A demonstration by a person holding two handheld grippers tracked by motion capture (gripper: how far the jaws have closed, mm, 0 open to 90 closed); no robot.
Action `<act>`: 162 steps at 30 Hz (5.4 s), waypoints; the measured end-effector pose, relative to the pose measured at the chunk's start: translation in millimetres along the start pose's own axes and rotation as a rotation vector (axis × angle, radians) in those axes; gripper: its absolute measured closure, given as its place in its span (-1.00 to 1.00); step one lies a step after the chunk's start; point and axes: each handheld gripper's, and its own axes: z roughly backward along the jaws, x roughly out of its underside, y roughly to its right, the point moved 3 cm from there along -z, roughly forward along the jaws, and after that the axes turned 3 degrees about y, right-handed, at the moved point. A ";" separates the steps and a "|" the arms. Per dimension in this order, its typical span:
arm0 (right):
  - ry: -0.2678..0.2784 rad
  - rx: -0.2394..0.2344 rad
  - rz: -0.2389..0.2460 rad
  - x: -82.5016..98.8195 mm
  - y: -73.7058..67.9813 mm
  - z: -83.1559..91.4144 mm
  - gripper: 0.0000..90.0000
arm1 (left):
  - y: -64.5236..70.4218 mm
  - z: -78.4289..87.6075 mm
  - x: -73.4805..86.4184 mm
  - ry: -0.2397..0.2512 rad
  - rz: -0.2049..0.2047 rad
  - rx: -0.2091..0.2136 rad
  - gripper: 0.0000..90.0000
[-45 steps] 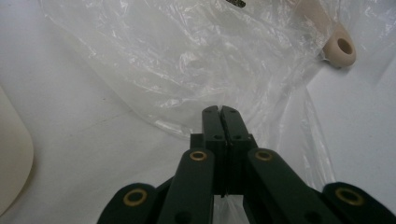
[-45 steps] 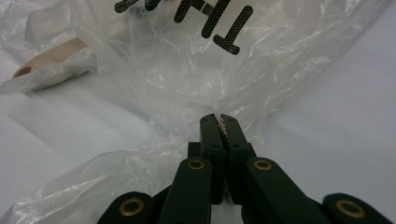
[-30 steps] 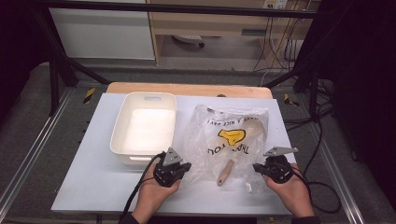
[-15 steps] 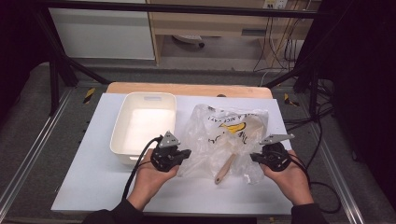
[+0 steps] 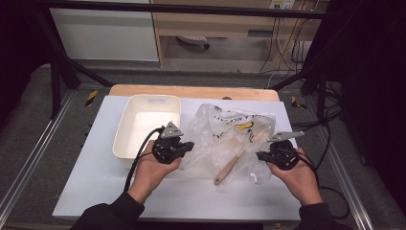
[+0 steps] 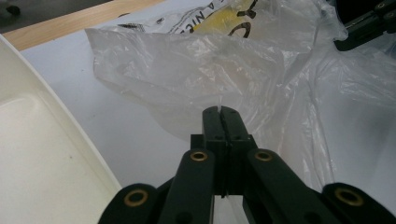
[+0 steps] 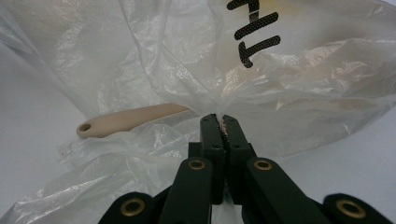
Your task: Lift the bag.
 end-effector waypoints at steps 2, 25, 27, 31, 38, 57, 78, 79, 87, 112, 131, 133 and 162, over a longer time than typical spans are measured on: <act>-0.002 -0.001 0.002 -1.7 -0.2 -0.4 1.00 | -3.3 -0.2 -3.0 0.000 0.001 -0.004 1.00; 0.044 -0.022 0.002 -42.3 6.7 -4.9 1.00 | -40.3 4.0 -42.3 0.009 -0.010 -0.039 1.00; 0.050 -0.017 0.003 -45.4 9.5 -1.0 1.00 | -42.5 4.7 -44.2 0.010 -0.009 -0.043 1.00; 0.060 -0.006 -0.011 -49.6 15.4 6.1 1.00 | -49.5 7.5 -47.5 0.007 -0.008 -0.054 1.00; 0.076 0.004 -0.015 -55.6 24.9 17.8 1.00 | -63.0 12.7 -49.9 0.004 0.011 -0.060 1.00; 0.109 0.036 -0.003 -87.6 39.3 44.2 1.00 | -83.3 31.0 -69.1 0.023 0.013 -0.081 1.00; 0.129 0.042 -0.005 -128.5 52.4 59.8 1.00 | -94.1 43.7 -89.3 0.032 0.014 -0.069 1.00; 0.131 0.040 -0.006 -131.1 52.7 60.7 1.00 | -93.7 44.6 -90.9 0.034 0.015 -0.063 1.00; 0.141 0.052 -0.002 -149.9 57.1 68.5 1.00 | -90.2 49.2 -102.9 0.039 0.017 -0.040 1.00; 0.161 0.084 -0.026 -184.0 73.4 84.0 1.00 | -89.8 60.6 -140.9 0.079 0.047 -0.013 1.00; 0.134 0.072 -0.029 -187.9 70.0 60.6 1.00 | -99.3 83.5 -154.9 0.183 0.104 -0.034 1.00; 0.130 0.068 -0.032 -190.2 70.0 55.3 1.00 | -102.5 89.6 -159.9 0.195 0.113 -0.040 1.00; 0.084 0.082 -0.062 -182.8 80.8 26.8 1.00 | -117.2 57.7 -123.3 0.091 0.104 -0.086 1.00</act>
